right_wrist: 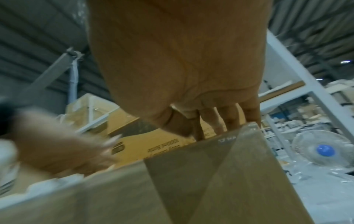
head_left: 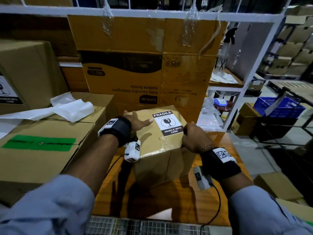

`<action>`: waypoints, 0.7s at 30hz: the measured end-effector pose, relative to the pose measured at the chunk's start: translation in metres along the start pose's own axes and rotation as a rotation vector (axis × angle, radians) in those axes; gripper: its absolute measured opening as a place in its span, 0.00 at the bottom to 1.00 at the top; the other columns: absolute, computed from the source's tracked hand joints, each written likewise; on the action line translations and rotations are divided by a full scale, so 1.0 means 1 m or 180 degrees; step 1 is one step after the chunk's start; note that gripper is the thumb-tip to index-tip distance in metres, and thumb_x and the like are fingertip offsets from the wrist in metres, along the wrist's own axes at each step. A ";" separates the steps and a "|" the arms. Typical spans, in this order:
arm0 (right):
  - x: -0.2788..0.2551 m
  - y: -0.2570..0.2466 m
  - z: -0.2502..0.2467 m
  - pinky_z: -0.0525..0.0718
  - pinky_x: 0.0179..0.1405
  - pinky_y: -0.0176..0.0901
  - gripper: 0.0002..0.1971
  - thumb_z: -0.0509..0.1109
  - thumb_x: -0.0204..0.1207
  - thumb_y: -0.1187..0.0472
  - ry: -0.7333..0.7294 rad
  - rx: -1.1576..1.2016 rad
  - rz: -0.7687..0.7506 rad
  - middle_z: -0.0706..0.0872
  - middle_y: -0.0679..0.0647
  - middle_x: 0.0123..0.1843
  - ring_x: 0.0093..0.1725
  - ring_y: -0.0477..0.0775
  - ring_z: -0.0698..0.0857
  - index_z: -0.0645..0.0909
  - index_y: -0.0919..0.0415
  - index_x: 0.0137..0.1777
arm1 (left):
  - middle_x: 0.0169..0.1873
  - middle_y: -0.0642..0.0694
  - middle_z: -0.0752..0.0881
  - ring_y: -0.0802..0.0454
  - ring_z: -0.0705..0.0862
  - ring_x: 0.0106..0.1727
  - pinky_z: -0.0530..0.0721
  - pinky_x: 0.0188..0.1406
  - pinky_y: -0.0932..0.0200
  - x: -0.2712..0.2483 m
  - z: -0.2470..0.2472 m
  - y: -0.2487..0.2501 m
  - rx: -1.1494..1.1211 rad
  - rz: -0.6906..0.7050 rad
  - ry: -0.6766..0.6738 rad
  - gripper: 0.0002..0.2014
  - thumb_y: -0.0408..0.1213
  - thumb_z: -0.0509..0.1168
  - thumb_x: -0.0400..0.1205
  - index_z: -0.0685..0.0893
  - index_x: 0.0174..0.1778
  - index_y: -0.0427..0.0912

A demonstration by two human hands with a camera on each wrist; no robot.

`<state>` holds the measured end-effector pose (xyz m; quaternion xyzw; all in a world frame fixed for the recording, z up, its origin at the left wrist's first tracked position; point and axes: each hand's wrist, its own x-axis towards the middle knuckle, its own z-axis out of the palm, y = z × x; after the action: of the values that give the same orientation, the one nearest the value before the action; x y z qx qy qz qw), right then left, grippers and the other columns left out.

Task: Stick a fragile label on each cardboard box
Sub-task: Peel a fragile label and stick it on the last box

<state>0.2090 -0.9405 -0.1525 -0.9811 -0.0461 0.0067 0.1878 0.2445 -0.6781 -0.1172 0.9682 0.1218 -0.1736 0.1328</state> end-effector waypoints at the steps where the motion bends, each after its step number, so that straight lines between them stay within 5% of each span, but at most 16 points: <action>1: 0.003 0.000 -0.003 0.83 0.55 0.53 0.13 0.67 0.80 0.52 0.0032 0.0163 0.0083 0.85 0.62 0.61 0.61 0.68 0.86 0.77 0.58 0.58 | 0.88 0.35 0.32 0.31 0.45 0.90 0.56 0.86 0.35 0.001 0.005 -0.011 -0.0118 -0.0150 0.0108 0.58 0.79 0.55 0.77 0.37 0.91 0.45; 4: 0.007 -0.001 -0.003 0.78 0.48 0.49 0.23 0.70 0.84 0.44 0.0006 0.0457 0.0239 0.86 0.65 0.62 0.59 0.67 0.86 0.72 0.62 0.65 | 0.90 0.33 0.50 0.30 0.59 0.88 0.66 0.84 0.39 -0.008 0.018 -0.029 -0.0403 -0.0310 0.0280 0.58 0.70 0.66 0.80 0.42 0.91 0.37; 6: 0.007 -0.001 0.000 0.79 0.49 0.49 0.30 0.77 0.81 0.45 0.0013 0.0648 0.0252 0.85 0.64 0.66 0.62 0.66 0.86 0.69 0.63 0.69 | 0.82 0.36 0.73 0.35 0.75 0.79 0.76 0.77 0.44 -0.016 0.027 -0.033 -0.0639 -0.0005 0.0078 0.42 0.60 0.69 0.84 0.66 0.86 0.37; 8: 0.005 -0.003 0.004 0.82 0.54 0.52 0.36 0.81 0.77 0.46 0.0096 0.0730 0.0226 0.84 0.64 0.69 0.66 0.66 0.85 0.66 0.63 0.73 | 0.69 0.38 0.86 0.39 0.85 0.65 0.84 0.68 0.44 -0.024 0.032 -0.037 -0.0992 0.0178 0.0006 0.29 0.55 0.72 0.83 0.81 0.73 0.39; 12: -0.002 -0.007 0.010 0.86 0.58 0.55 0.44 0.87 0.69 0.47 0.0315 0.0788 0.0177 0.86 0.61 0.69 0.65 0.65 0.86 0.65 0.60 0.77 | 0.63 0.38 0.87 0.41 0.84 0.59 0.82 0.56 0.52 -0.043 0.025 -0.039 -0.1390 0.0245 0.0147 0.23 0.42 0.76 0.82 0.82 0.69 0.34; 17: -0.018 -0.019 0.010 0.82 0.72 0.63 0.68 0.91 0.58 0.42 0.0705 0.0702 0.0157 0.73 0.64 0.78 0.75 0.68 0.77 0.52 0.60 0.90 | 0.59 0.51 0.83 0.47 0.82 0.61 0.83 0.61 0.48 -0.040 0.013 -0.062 -0.1603 0.0001 0.0634 0.34 0.43 0.87 0.68 0.74 0.62 0.43; 21: -0.025 -0.033 0.020 0.85 0.64 0.54 0.59 0.92 0.58 0.48 0.1106 0.0798 -0.0180 0.73 0.59 0.70 0.68 0.62 0.79 0.63 0.57 0.86 | 0.66 0.45 0.85 0.42 0.83 0.66 0.85 0.67 0.39 -0.043 0.011 -0.073 -0.1834 -0.0012 0.1175 0.47 0.40 0.90 0.61 0.70 0.71 0.45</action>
<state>0.1810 -0.9049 -0.1591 -0.9348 -0.0394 -0.1621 0.3136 0.1812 -0.6214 -0.1274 0.9058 0.1896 0.0458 0.3762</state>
